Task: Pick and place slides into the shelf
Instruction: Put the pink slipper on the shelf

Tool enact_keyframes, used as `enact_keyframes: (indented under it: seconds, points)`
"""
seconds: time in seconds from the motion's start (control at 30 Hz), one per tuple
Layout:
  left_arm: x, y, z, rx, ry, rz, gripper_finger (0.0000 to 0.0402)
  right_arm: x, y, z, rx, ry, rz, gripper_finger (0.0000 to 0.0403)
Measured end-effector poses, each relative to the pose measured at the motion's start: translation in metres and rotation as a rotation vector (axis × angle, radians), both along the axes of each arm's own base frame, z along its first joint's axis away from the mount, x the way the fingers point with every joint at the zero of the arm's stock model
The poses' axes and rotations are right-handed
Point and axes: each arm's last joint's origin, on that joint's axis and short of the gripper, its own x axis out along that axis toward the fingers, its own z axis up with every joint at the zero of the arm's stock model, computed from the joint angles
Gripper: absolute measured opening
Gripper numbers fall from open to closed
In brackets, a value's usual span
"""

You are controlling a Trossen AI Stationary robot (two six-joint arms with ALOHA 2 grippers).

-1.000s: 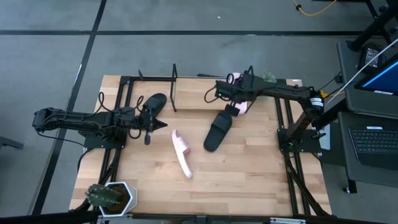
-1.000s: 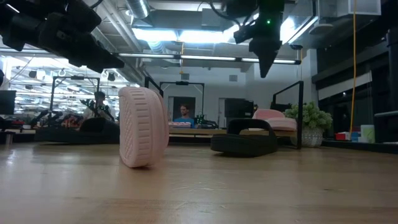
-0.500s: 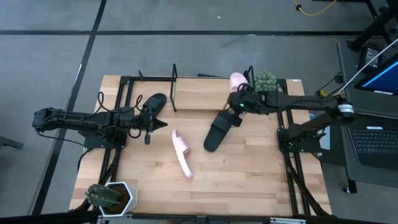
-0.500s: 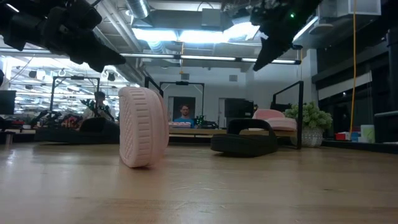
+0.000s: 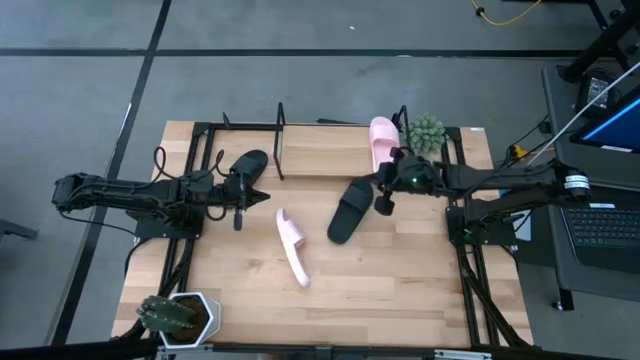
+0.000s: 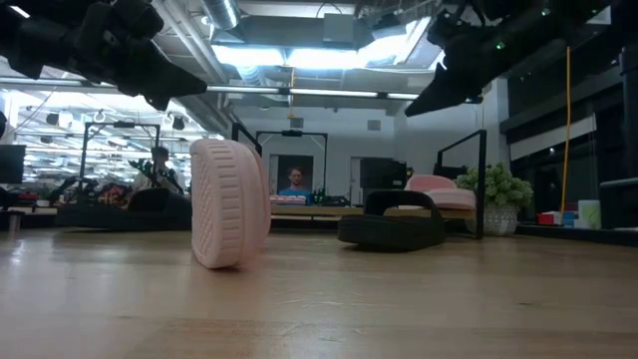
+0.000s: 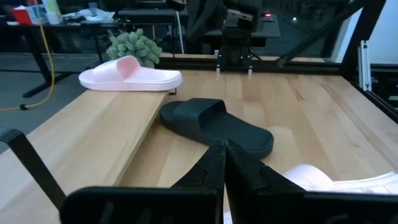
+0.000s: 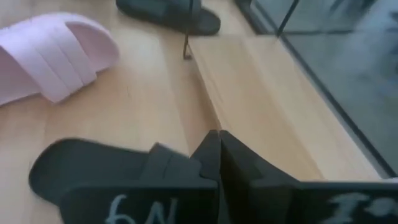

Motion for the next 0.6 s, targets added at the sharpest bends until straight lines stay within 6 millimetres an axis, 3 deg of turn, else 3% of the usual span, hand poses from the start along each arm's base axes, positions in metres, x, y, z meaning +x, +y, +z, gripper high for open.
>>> enact_keyframes:
  seconds: [0.27,0.6]
  points:
    - [0.000,0.000,0.002,-0.005,-0.017,-0.002,0.0000,0.001,0.006,-0.013,-0.058,-0.117,0.281,0.0005]
    - [0.015,-0.001,0.007,-0.009,-0.014,-0.063,0.0000,-0.013,0.009,-0.009,-0.033,-0.151,0.327,0.0004]
